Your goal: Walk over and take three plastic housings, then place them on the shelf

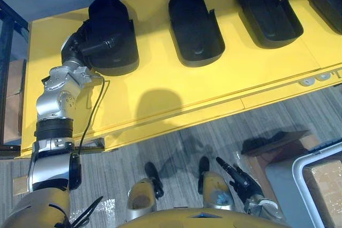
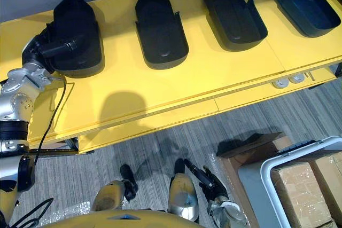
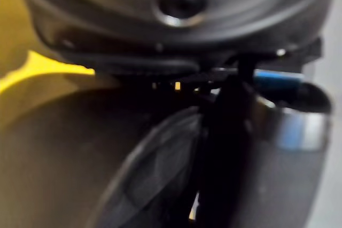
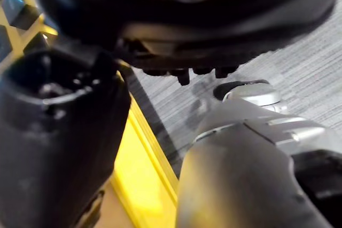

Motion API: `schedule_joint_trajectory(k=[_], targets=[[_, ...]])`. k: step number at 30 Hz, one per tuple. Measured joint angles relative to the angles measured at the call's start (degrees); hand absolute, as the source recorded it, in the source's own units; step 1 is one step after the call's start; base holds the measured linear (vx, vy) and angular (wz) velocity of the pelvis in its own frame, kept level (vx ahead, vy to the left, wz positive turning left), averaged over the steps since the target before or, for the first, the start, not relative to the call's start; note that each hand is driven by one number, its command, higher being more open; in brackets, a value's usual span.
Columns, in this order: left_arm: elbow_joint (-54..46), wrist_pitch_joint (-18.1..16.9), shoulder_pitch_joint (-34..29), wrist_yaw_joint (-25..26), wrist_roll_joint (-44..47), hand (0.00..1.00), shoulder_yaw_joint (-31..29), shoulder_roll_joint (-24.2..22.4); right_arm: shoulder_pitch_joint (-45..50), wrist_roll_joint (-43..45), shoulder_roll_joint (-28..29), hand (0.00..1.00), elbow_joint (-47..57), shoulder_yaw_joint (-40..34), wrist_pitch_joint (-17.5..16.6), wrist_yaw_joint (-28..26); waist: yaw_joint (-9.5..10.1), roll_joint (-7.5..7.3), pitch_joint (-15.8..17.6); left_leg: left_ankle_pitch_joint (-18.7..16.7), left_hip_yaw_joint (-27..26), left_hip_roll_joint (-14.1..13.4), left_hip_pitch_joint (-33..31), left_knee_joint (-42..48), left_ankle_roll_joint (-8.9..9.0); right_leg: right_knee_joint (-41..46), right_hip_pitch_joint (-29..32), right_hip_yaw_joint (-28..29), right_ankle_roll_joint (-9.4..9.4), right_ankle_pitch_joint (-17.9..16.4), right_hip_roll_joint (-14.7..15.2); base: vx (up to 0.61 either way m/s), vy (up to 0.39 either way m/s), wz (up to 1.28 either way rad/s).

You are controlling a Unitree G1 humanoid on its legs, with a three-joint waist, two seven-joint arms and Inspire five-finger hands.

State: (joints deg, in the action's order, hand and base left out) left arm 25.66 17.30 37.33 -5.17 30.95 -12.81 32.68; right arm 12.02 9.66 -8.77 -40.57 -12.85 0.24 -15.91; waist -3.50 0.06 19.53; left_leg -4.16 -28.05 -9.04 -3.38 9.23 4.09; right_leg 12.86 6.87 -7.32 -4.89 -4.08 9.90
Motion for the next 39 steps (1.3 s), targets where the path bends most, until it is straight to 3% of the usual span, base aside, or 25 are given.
schedule_joint_trajectory(k=[9, 16, 21, 28, 35, 39], targets=[[-0.1, 0.1, -2.6, -2.7, -8.6, 1.00, -2.0, -0.6, 0.0, -0.3, 0.0, 1.00, 0.0, -0.1, 0.0, 0.0, -1.08, 0.43, -0.3, -0.8, -0.8, 0.0, 2.7, 0.5, 0.22, -0.8, -2.7, 0.4, -0.13, 0.0, 0.4, 0.00, 0.012, -0.05], [-0.9, 0.5, -6.5, -5.9, -15.9, 1.00, -2.1, -1.2, 0.8, -0.4, 0.0, 1.00, -0.4, -1.4, 0.5, 0.1, -2.39, 2.83, -1.8, -0.6, -0.7, 0.3, 5.4, -0.6, 0.30, -1.1, -5.1, -0.4, -0.39, -0.8, 0.6, 0.00, -0.001, 0.00], [-2.0, 0.6, -7.6, -3.4, -23.9, 1.00, 1.0, -1.4, 0.8, -0.4, 0.1, 1.00, -2.8, -3.4, 0.4, 0.0, -3.12, 4.22, -3.4, -0.1, -0.3, 0.4, 6.2, -1.5, 0.50, -1.4, -5.7, -1.0, -0.44, -1.0, 0.5, 0.01, -0.012, 0.03], [-3.6, 6.8, -7.6, -1.3, -38.5, 1.00, 3.0, -0.5, 1.2, -0.5, 0.1, 1.00, -8.0, -7.0, 0.3, 0.0, -4.58, 4.78, -4.6, 1.6, 1.5, 0.6, 7.3, -2.8, 0.72, -2.0, -7.4, -2.4, -0.41, -0.9, -0.4, -0.02, -0.034, 0.08], [-3.7, 7.6, -7.6, 0.2, -41.4, 1.00, 3.5, 3.9, 2.3, -2.6, 0.0, 1.00, -11.2, -8.4, 0.3, 0.3, -4.51, 6.52, -6.9, 5.0, 3.3, 0.4, 8.1, -6.7, 0.77, -4.7, -8.8, -4.0, 0.18, 0.8, -1.8, -0.07, -0.028, 0.10], [-5.3, 7.6, -7.9, 2.1, -42.8, 1.00, 3.5, 4.5, 2.3, -2.6, 0.0, 1.00, -11.8, -9.2, 0.4, 0.9, -4.05, 6.74, -7.4, 5.4, 3.3, 0.6, 8.9, -7.7, 0.58, -6.7, -9.5, -4.0, 0.31, 1.3, -2.0, -0.10, 0.009, -0.02]])
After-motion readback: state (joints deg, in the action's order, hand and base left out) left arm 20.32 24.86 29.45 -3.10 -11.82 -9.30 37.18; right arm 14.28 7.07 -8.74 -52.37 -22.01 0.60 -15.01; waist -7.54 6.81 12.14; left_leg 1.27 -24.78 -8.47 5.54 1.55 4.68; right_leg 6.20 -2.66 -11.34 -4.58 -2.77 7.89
